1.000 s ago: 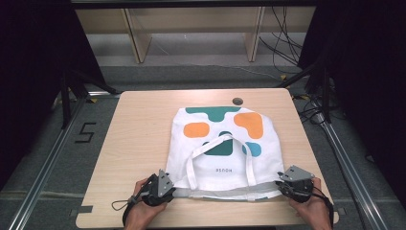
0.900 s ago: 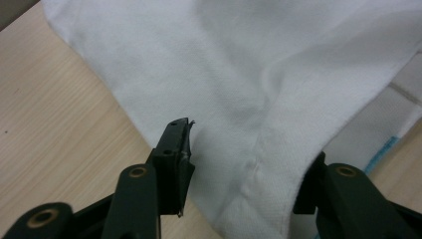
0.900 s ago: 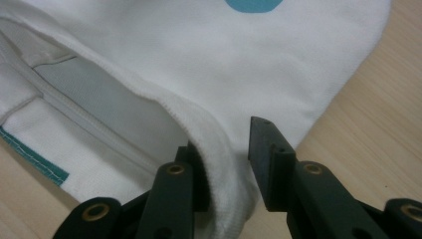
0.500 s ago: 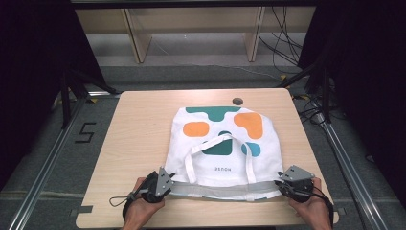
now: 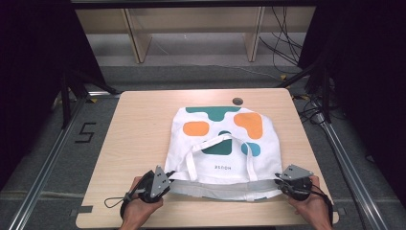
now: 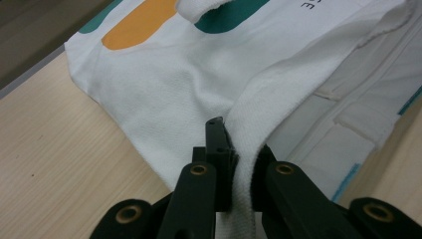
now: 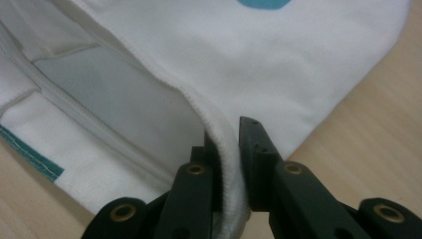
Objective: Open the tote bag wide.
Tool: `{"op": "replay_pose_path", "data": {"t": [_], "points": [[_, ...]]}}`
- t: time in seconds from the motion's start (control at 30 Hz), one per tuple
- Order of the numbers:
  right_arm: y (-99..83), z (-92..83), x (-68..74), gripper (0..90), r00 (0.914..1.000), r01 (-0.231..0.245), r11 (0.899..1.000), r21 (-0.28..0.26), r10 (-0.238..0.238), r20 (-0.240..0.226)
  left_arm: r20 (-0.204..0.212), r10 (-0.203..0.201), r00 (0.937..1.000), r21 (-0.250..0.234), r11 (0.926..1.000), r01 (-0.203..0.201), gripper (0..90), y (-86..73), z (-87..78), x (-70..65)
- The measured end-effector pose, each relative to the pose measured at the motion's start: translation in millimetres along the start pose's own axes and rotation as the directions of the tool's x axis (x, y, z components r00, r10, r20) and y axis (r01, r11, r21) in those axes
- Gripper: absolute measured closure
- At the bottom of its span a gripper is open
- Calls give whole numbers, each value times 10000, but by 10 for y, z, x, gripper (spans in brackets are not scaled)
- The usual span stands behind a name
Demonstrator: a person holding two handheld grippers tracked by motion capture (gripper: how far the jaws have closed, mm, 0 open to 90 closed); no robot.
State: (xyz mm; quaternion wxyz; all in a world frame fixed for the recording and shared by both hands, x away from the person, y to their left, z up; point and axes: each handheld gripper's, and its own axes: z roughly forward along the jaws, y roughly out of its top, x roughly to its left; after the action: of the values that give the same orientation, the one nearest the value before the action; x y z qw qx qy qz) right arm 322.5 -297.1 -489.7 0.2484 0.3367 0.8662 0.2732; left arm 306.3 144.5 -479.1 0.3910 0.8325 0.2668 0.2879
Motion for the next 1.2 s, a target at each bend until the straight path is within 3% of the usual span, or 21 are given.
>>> {"op": "replay_pose_path", "data": {"t": [0.1, 0.13, 0.23, 0.27, 0.4, 0.43, 0.47, 0.53, 0.6, 0.63, 0.8, 0.83, 0.87, 0.9, 0.93, 0.97, 1.03, 1.1, 1.13, 1.17, 1.2], "points": [[34, -62, -39, 838, 9996, 213, 9990, -395, -205, 205, 236, -45, 9997, -29, 10000, 45, 859, 18, -25, 2], [50, -145, -100, 846, 9986, 79, 9960, -886, -32, 525, 315, 57, 9995, -124, 9999, -53, 860, 38, -22, -49], [82, -209, -143, 865, 9953, 57, 9918, -1277, 67, 962, 268, 140, 9995, -351, 9993, -131, 861, 74, -33, -94], [121, -273, -149, 871, 9934, -225, 9871, -1585, 399, 1077, 164, 40, 9999, -617, 9981, -30, 863, 112, -72, -75], [235, -392, -199, 877, 9906, 111, 9733, -2293, 206, 1353, -76, -36, 10000, -1079, 9942, 27, 864, 201, -155, 2], [322, -464, -220, 879, 9878, 228, 9632, -2679, 195, 1545, -231, -136, 9996, -1394, 9902, 103, 865, 280, -209, 57], [322, -464, -220, 879, 9878, 228, 9632, -2679, 195, 1545, -231, -136, 9996, -1394, 9902, 103, 865, 280, -209, 57], [473, -572, -277, 881, 9870, 373, 9521, -3034, 124, 1601, -728, 119, 9973, -1738, 9845, -245, 865, 430, -312, 136], [527, -607, -288, 881, 9851, 402, 9478, -3163, 153, 1710, -862, 112, 9962, -1803, 9833, -267, 866, 484, -345, 158], [633, -695, -321, 882, 9827, 591, 9402, -3354, 43, 1852, -1044, 246, 9942, -2176, 9749, -469, 867, 594, -405, 226], [886, -933, -403, 884, 9742, 1066, 9141, -3913, -174, 2248, -1497, 197, 9885, -2851, 9565, -622, 868, 853, -592, 364], [939, -982, -410, 884, 9708, 1158, 9085, -4016, -179, 2393, -1497, 197, 9885, -2851, 9565, -622, 868, 853, -592, 364], [939, -982, -410, 884, 9708, 1158, 9085, -4016, -179, 2393, -1651, 213, 9860, -2976, 9521, -704, 868, 904, -638, 386], [1049, -1095, -444, 884, 9667, 1424, 8974, -4177, -354, 2534, -1837, 229, 9827, -3300, 9403, -836, 869, 1000, -732, 424], [1078, -1134, -447, 884, 9682, 1373, 8969, -4203, -319, 2482, -1837, 229, 9827, -3300, 9403, -836, 869, 1000, -732, 424], [1118, -1186, -452, 884, 9654, 1498, 8921, -4262, -388, 2579, -1889, 188, 9818, -3484, 9335, -849, 869, 1048, -784, 440], [1196, -1291, -477, 885, 9640, 1738, 8909, -4196, -669, 2573, -1524, -273, 9879, -4198, 9067, -397, 869, 1186, -966, 487], [1261, -1396, -499, 886, 9658, 1784, 8813, -4377, -717, 2493, -1812, -69, 9834, -4477, 8909, -762, 869, 1283, -1079, 517], [1296, -1449, -506, 886, 9650, 1828, 8760, -4463, -731, 2518, -1756, -138, 9844, -4674, 8812, -710, 869, 1330, -1128, 533], [1336, -1503, -505, 886, 9654, 1853, 8736, -4500, -764, 2493, -1646, -248, 9860, -4846, 8728, -589, 869, 1374, -1173, 555], [1375, -1552, -503, 886, 9646, 1916, 8733, -4480, -832, 2504, -1646, -248, 9860, -4846, 8728, -589, 869, 1374, -1173, 555]]}}
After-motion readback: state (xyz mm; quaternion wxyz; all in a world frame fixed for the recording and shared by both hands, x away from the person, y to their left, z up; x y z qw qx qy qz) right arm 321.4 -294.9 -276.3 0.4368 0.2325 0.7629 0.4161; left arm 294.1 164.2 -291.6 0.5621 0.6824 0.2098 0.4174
